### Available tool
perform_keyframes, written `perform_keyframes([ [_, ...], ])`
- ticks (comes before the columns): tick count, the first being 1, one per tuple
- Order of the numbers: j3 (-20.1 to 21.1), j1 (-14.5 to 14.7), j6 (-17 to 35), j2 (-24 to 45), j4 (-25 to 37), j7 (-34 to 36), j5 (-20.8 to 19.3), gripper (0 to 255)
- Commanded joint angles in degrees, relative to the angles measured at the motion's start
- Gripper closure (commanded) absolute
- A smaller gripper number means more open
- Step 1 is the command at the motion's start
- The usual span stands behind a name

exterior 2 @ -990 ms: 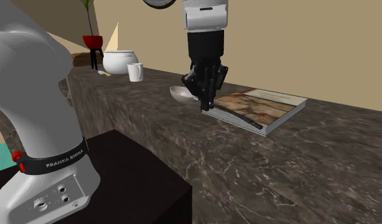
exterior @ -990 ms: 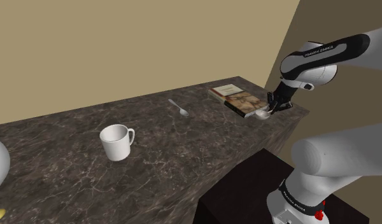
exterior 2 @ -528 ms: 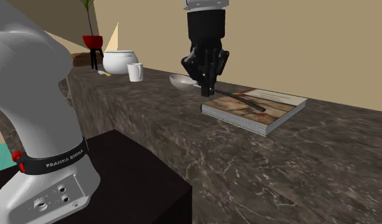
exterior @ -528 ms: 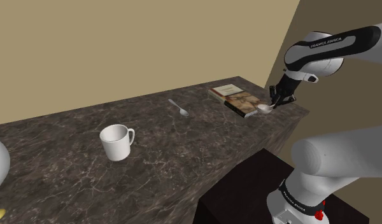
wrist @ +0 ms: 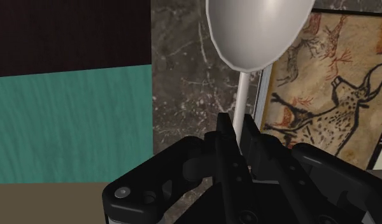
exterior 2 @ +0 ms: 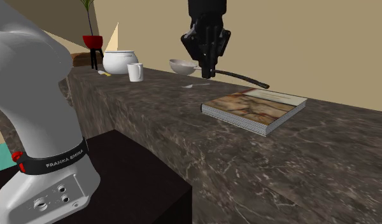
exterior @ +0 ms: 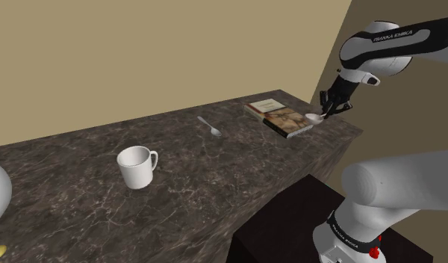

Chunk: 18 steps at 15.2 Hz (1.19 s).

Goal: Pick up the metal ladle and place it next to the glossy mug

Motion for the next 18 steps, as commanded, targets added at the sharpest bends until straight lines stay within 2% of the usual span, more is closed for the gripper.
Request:
perform_keyframes([
  [1,0.1,-0.1,-1.8,-0.5,1.3,0.0,0.0,255],
  [7,0.5,0.1,-6.4,-1.1,5.3,0.3,0.2,255],
  [18,14.6,6.8,-6.4,-5.3,1.8,16.1,7.9,255],
])
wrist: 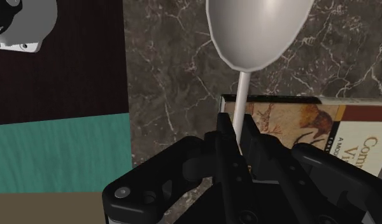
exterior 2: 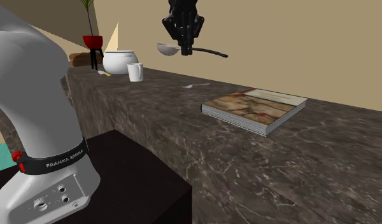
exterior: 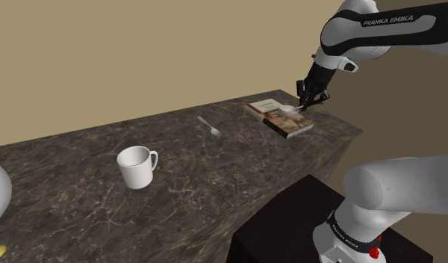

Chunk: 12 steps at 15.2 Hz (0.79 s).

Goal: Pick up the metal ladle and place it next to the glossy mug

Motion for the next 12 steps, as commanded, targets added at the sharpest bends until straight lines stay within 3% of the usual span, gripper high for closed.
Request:
perform_keyframes([
  [1,2.5,1.3,0.4,-0.4,-0.6,2.9,1.5,255],
  [12,16.8,7.0,2.8,5.8,4.9,18.7,8.1,255],
])
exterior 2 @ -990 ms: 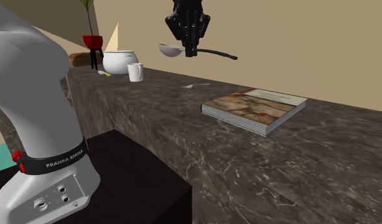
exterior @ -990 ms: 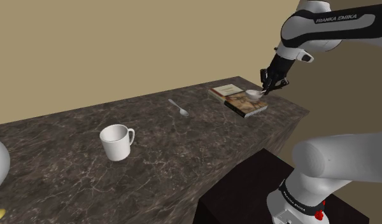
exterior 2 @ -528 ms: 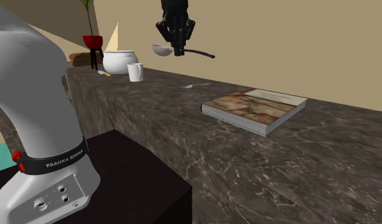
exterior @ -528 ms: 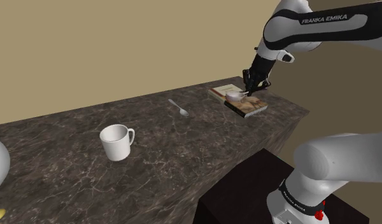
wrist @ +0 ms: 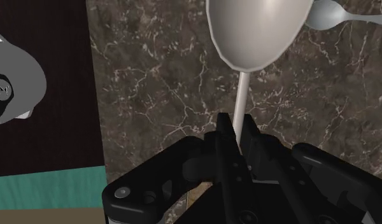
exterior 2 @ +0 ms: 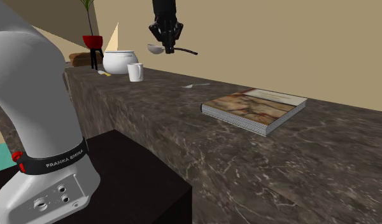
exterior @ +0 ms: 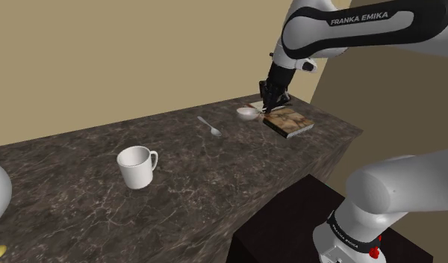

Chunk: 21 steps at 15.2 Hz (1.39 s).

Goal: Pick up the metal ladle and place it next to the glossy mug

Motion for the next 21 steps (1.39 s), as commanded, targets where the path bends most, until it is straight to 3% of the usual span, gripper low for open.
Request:
perform_keyframes([
  [1,2.7,0.8,0.6,1.6,1.4,3.0,0.9,255],
  [7,10.5,1.7,2.1,8.6,8.0,11.9,1.5,255],
  [12,17.4,1.4,3.1,16.1,15.2,20.0,-0.6,255],
  [16,23.1,0.8,3.4,23.5,22.0,27.5,-4.6,255],
  [21,29.6,1.4,2.5,34.9,31.8,38.2,-13.4,255],
])
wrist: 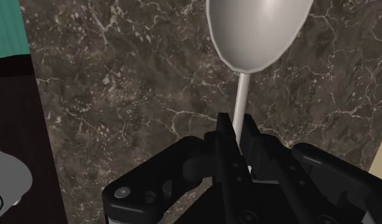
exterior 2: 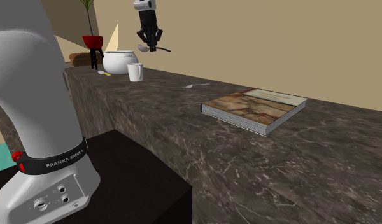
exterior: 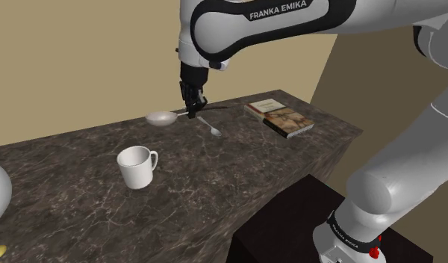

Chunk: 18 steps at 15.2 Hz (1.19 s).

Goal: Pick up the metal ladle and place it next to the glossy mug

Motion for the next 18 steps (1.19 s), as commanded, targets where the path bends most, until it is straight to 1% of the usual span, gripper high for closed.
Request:
perform_keyframes([
  [1,1.3,0.6,0.6,2.6,1.3,2.8,-2.2,255],
  [10,1.6,0.9,7.2,4.8,-3.9,4.4,-4.2,255],
  [18,1.6,1.3,13.0,7.8,-7.7,6.8,-7.3,255],
])
